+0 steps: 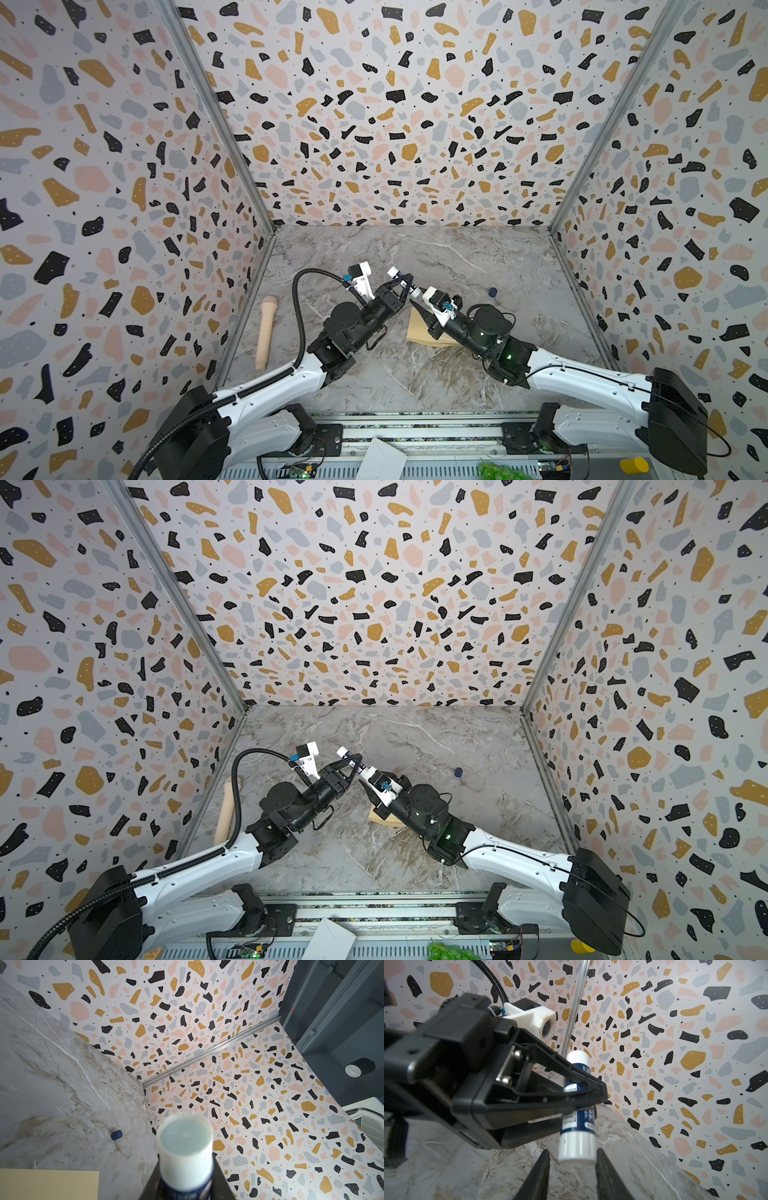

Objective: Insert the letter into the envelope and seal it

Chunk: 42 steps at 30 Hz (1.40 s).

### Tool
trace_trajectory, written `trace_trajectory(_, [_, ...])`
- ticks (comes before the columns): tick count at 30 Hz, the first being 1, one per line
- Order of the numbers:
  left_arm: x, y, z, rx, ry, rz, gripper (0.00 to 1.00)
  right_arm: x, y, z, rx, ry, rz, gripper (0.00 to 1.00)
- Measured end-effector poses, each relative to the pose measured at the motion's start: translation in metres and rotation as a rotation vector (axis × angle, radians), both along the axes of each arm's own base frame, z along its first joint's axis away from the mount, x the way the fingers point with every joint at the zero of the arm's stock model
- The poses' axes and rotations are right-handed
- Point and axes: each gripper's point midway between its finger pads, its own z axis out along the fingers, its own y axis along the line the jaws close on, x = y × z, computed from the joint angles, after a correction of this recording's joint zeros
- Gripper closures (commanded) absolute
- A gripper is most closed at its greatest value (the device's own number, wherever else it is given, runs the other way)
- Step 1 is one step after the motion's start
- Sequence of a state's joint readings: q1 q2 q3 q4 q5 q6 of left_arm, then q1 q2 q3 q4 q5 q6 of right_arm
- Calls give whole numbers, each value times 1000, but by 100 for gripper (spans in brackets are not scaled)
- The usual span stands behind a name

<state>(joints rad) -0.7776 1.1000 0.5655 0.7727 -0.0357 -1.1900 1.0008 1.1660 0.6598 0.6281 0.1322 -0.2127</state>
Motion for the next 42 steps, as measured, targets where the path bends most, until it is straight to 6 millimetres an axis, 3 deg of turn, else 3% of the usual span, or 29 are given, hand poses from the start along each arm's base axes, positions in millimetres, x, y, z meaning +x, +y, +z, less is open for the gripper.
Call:
trace_trajectory(7, [0,0,0,0,0,0,100,1,1,11,28,-5,-2,68])
trace_trajectory(10, [0,0,1,-2,-3,0,100,1,1,14,35,-7,-4,81])
trace_trajectory(15, [1,2,4,-11,-10,11,100,3,3,17,48,8,-9,88])
trace_trajectory(19, [1,3,5,-16,-16,13,100,4,3,17,61,23,-14,99])
trace_trajectory(25, [-4,5,10,-22,-99,13,100,4,3,21,140,136,68,100])
trace_trajectory(32, [-20,3,33,-13,-289,-24,100,-7,-2,38,339,399,343,100])
trace_trajectory(38, [-29,1,42,-5,-360,-48,100,-20,-3,45,385,504,450,81])
trace_trajectory(42, [-29,-1,40,-6,-349,-59,100,-18,-10,46,357,459,372,49])
